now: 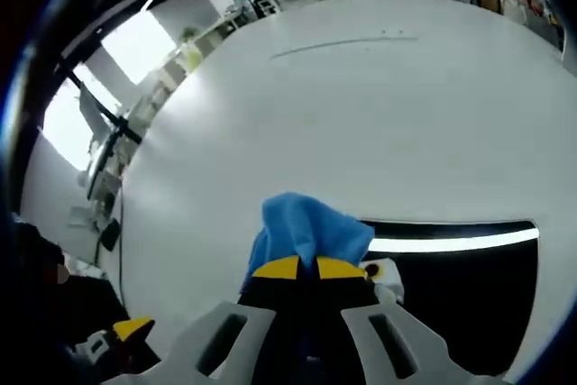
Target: Wipe the mirror surface with the cleaning cloth until all visible marks leave the cleaned area.
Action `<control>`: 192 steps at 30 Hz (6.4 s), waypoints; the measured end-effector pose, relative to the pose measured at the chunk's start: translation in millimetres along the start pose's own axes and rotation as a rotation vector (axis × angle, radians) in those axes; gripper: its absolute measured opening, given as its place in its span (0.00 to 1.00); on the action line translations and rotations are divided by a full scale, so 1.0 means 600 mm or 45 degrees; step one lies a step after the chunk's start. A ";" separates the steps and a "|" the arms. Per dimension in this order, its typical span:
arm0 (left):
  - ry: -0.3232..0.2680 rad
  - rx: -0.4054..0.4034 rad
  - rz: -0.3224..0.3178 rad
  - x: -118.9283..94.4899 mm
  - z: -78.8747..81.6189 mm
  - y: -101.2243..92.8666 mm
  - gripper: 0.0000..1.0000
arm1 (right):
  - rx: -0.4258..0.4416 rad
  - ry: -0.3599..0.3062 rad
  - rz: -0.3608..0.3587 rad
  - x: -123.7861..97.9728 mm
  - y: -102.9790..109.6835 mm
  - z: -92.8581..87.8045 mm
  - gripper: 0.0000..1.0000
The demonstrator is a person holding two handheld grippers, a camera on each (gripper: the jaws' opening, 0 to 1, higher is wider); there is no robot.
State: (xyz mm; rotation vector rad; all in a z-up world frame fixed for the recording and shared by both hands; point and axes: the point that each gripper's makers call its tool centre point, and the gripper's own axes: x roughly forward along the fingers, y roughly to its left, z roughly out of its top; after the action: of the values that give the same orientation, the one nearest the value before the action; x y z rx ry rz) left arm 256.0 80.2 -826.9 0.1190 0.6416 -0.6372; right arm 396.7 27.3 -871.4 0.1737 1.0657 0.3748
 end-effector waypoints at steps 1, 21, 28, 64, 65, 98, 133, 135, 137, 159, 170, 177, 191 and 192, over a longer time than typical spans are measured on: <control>0.003 -0.001 -0.001 -0.001 0.000 -0.001 1.00 | 0.000 0.001 0.003 -0.004 0.003 -0.005 0.00; 0.004 -0.016 -0.024 0.002 -0.001 -0.005 1.00 | -0.007 0.077 0.054 -0.020 0.014 -0.048 0.00; 0.009 -0.029 -0.018 0.001 -0.002 -0.003 1.00 | -0.048 0.065 0.061 -0.026 0.012 -0.050 0.00; -0.006 -0.023 -0.009 -0.003 0.002 0.001 1.00 | -0.059 0.061 -0.003 -0.096 -0.145 -0.058 0.00; -0.008 -0.023 -0.007 -0.003 0.003 0.001 1.00 | -0.058 0.061 -0.007 -0.098 -0.151 -0.058 0.00; -0.106 -0.075 0.016 -0.011 0.023 0.010 1.00 | 0.067 0.099 -0.095 -0.150 -0.288 -0.064 0.00; -0.032 -0.062 -0.043 -0.008 0.007 -0.008 1.00 | -0.024 0.095 -0.220 -0.171 -0.290 -0.095 0.00; -0.026 -0.059 -0.043 -0.008 0.006 -0.009 1.00 | -0.036 0.101 -0.212 -0.175 -0.287 -0.104 0.00; -0.022 -0.026 -0.050 -0.006 0.006 -0.012 1.00 | -0.026 0.109 -0.206 -0.177 -0.287 -0.110 0.00; -0.068 -0.036 -0.051 -0.012 0.015 -0.012 1.00 | 0.071 0.145 -0.199 -0.194 -0.264 -0.152 0.00; -0.117 -0.061 -0.071 -0.012 0.026 -0.013 1.00 | 0.112 0.128 -0.198 -0.191 -0.253 -0.154 0.00; -0.126 -0.080 -0.059 -0.015 0.034 -0.009 1.00 | 0.115 0.106 -0.196 -0.186 -0.238 -0.154 0.00; -0.197 0.028 -0.069 -0.031 0.043 -0.005 1.00 | 0.084 0.076 -0.153 -0.156 -0.169 -0.149 0.00; -0.199 0.034 -0.070 -0.029 0.044 -0.007 1.00 | 0.080 0.077 -0.149 -0.154 -0.163 -0.149 0.00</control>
State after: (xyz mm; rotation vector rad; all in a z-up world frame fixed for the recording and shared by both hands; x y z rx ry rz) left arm 256.4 78.1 -795.0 0.0755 0.4870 -0.7009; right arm 300.0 -101.8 -869.6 0.1558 1.1424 0.2426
